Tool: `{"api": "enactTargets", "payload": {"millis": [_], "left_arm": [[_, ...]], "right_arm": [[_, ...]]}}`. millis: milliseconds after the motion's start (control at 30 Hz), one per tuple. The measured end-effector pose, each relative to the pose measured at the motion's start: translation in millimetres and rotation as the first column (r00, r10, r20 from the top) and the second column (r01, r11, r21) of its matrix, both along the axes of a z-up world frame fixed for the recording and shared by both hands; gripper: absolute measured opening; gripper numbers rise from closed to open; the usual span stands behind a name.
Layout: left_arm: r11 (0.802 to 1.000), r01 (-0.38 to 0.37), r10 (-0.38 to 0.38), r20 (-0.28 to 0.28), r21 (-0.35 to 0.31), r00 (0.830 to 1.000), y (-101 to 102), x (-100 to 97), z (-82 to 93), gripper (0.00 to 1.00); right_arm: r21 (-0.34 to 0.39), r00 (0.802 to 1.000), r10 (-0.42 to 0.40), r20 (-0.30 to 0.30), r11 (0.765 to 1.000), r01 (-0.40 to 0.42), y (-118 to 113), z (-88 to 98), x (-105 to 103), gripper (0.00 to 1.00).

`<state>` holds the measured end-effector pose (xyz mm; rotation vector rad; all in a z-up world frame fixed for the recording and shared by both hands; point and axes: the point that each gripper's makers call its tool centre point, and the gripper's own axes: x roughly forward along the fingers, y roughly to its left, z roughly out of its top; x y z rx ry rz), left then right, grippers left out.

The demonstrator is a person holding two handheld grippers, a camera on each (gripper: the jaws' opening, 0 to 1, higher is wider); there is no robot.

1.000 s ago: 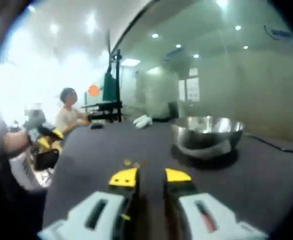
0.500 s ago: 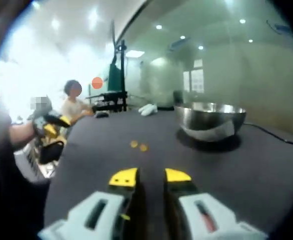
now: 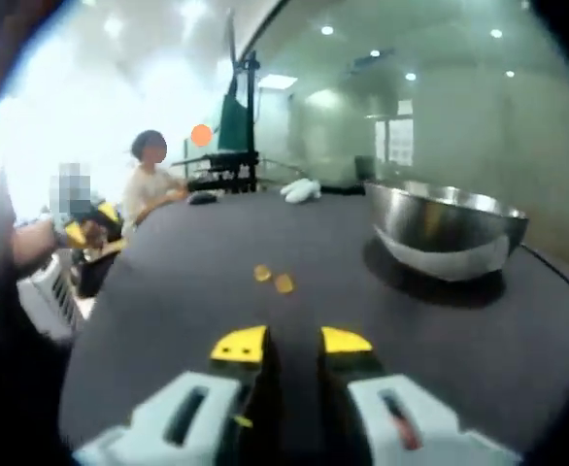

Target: Pick up the QQ candy scattered on the table and place it into the stainless steel bowl on the table

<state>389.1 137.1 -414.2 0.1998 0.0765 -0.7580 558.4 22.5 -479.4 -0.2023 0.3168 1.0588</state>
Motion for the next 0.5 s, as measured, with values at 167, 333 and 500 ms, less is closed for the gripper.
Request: {"api": "enactTargets", "payload": {"millis": [167, 333, 500], "left_arm": [[1.000, -0.016, 0.016, -0.001, -0.001, 1.000, 8.0, -0.5, 0.1, 0.29], [1.000, -0.031, 0.031, -0.006, -0.002, 0.999, 14.5, -1.1, -1.3, 0.29], [0.999, -0.040, 0.040, -0.006, -0.005, 0.999, 17.2, -1.2, -1.9, 0.29]], "right_arm": [[0.004, 0.999, 0.032, 0.001, 0.999, -0.032, 18.5, -0.3, 6.8, 0.21], [0.005, 0.998, 0.057, -0.003, 0.998, -0.057, 32.6, -0.4, 12.4, 0.20], [-0.001, 0.997, 0.076, 0.000, 0.997, -0.076, 44.6, -0.9, 16.8, 0.19]]}}
